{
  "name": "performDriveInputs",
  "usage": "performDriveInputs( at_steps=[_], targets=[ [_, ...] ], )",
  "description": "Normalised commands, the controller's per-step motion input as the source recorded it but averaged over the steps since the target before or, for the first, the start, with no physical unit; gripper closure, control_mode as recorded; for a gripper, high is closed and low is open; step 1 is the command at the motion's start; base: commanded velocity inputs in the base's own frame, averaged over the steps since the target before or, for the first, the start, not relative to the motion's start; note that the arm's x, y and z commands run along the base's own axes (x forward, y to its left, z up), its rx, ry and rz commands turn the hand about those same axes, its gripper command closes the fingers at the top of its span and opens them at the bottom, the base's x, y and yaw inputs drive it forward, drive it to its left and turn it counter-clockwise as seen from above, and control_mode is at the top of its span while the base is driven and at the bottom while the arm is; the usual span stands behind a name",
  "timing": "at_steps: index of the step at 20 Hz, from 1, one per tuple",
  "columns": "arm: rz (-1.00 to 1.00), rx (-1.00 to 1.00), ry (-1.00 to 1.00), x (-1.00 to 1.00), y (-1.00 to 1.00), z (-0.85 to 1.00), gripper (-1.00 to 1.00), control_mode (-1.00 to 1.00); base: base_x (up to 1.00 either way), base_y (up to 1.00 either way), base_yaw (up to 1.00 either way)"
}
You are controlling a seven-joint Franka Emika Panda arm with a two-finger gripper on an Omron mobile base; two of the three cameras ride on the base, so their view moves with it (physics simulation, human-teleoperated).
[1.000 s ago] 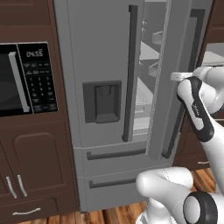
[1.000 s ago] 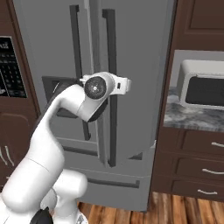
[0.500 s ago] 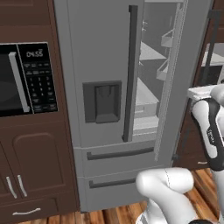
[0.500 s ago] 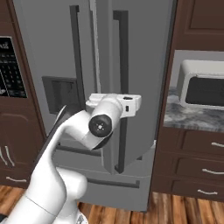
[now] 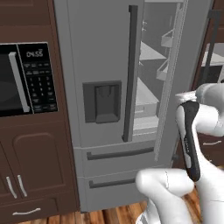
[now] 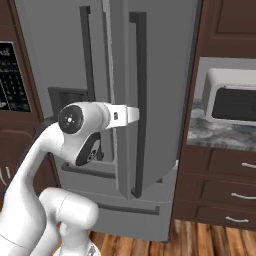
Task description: Open the fridge, remove the pear, carrot, and steak, and place them on any counter.
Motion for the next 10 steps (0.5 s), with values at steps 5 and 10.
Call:
performDriveInputs(
  at_steps=[5,10],
  targets=[
    [-0.18,-0.22,0.47,0.39,1.0,0.11,-1.0,-1.0,0.0,0.0,0.0],
    [-0.26,-0.16,0.24,0.63,0.87,0.0,-1.0,-1.0,0.0,0.0,0.0]
  ],
)
